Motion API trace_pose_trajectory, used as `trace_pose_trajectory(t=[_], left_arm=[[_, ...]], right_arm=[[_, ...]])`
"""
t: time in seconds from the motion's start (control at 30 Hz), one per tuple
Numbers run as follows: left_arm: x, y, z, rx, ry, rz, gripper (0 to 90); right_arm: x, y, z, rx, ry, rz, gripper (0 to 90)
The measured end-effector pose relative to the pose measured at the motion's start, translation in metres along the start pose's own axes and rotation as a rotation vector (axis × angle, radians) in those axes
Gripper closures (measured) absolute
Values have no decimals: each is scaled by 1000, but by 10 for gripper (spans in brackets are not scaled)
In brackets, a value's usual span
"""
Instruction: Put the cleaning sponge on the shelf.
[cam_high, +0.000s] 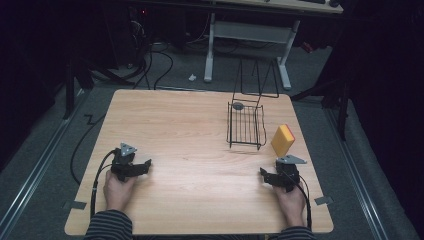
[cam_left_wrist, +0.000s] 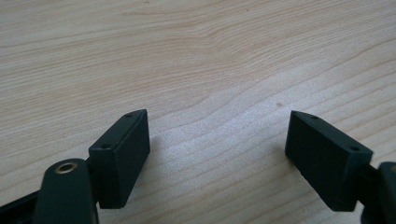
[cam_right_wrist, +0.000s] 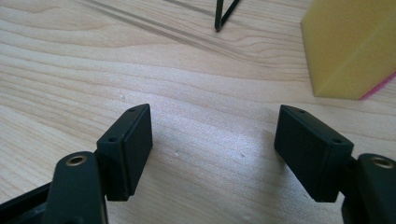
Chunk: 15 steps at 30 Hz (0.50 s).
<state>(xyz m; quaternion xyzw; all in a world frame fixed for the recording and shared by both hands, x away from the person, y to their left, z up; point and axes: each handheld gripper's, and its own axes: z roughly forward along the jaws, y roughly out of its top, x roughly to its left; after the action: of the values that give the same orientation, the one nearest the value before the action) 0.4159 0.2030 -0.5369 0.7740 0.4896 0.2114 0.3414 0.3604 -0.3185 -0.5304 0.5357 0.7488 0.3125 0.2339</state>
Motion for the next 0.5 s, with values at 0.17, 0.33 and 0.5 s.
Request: trace_pose_trajectory(t=[0.17, 0.33, 0.5], left_arm=[[0, 0, 0, 0, 0, -1, 225], [0, 0, 0, 0, 1, -1, 225], [0, 0, 0, 0, 1, -1, 225]], right_arm=[[0, 0, 0, 0, 1, 0, 281], [0, 0, 0, 0, 1, 0, 284], [0, 0, -1, -1, 1, 0, 293]])
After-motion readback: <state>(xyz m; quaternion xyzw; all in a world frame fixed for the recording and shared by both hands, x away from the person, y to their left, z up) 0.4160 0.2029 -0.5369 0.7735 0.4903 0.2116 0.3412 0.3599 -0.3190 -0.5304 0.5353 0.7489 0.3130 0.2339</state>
